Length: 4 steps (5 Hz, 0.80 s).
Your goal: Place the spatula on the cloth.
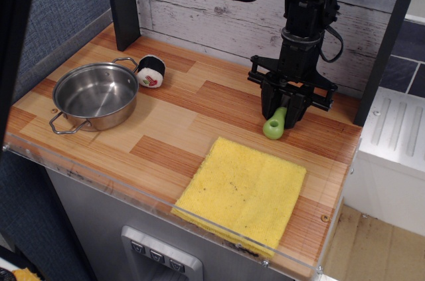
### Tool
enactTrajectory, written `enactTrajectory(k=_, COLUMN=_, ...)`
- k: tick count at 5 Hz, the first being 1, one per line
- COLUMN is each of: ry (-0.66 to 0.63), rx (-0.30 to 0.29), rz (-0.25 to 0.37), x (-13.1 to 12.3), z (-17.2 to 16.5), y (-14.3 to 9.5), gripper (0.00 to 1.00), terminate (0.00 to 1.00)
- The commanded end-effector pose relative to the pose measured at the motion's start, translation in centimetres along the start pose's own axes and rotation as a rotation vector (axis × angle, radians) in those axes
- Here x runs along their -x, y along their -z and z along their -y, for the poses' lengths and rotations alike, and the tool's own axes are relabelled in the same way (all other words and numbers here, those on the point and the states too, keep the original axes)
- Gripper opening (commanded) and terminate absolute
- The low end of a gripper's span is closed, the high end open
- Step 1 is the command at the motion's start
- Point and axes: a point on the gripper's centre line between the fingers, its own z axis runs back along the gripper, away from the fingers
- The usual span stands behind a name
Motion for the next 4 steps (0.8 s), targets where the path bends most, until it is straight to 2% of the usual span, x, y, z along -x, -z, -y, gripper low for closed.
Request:
enactTrajectory(k=1, ry=0.107, rx=0.054, rz=0.18, x=2.3, z=1.6, y=-8.6, gripper=0.0, terminate=0.0)
enactTrajectory(k=2, ry=0.118, rx=0.105, rz=0.222, x=6.5, z=2.9, y=-10.8, gripper=0.0, terminate=0.0)
enactTrajectory(k=3, ry=0.114, rx=0.105, rz=0.209, x=9.6, z=3.6, y=-9.6, gripper=0.0, terminate=0.0)
enactTrajectory(k=4, ry=0.111, rx=0.099, rz=0.194, x=11.6, z=3.8, y=-7.2, gripper=0.0, terminate=0.0)
